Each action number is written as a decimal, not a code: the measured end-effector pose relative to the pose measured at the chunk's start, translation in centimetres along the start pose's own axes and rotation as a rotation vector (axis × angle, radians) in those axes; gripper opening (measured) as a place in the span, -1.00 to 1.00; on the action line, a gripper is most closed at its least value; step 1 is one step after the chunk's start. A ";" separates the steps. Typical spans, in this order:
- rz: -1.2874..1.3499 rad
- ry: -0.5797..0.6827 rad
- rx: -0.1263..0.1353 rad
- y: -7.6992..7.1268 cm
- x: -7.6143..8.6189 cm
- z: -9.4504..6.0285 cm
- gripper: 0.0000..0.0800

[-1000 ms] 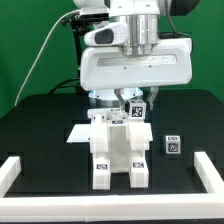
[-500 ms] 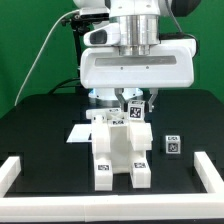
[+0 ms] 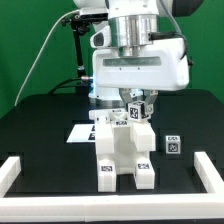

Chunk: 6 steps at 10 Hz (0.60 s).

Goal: Assemble chair

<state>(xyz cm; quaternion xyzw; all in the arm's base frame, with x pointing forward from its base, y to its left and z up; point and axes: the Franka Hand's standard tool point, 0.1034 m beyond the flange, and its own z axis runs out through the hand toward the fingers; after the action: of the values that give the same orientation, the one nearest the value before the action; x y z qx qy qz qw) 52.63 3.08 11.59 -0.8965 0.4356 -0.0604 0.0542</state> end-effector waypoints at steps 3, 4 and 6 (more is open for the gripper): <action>-0.043 0.000 0.000 -0.1 -0.1 0.0 0.32; -0.184 -0.003 -0.009 -0.2 -0.3 0.0 0.32; -0.507 -0.004 -0.021 -0.6 -0.4 -0.3 0.56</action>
Offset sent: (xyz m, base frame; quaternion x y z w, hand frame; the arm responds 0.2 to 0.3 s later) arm -0.0007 0.0171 0.0010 -0.0346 0.0041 -0.1632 0.9860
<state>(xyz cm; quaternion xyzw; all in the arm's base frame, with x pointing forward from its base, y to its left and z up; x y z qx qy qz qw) 52.79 3.73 11.95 -0.9777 0.1972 -0.0657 0.0289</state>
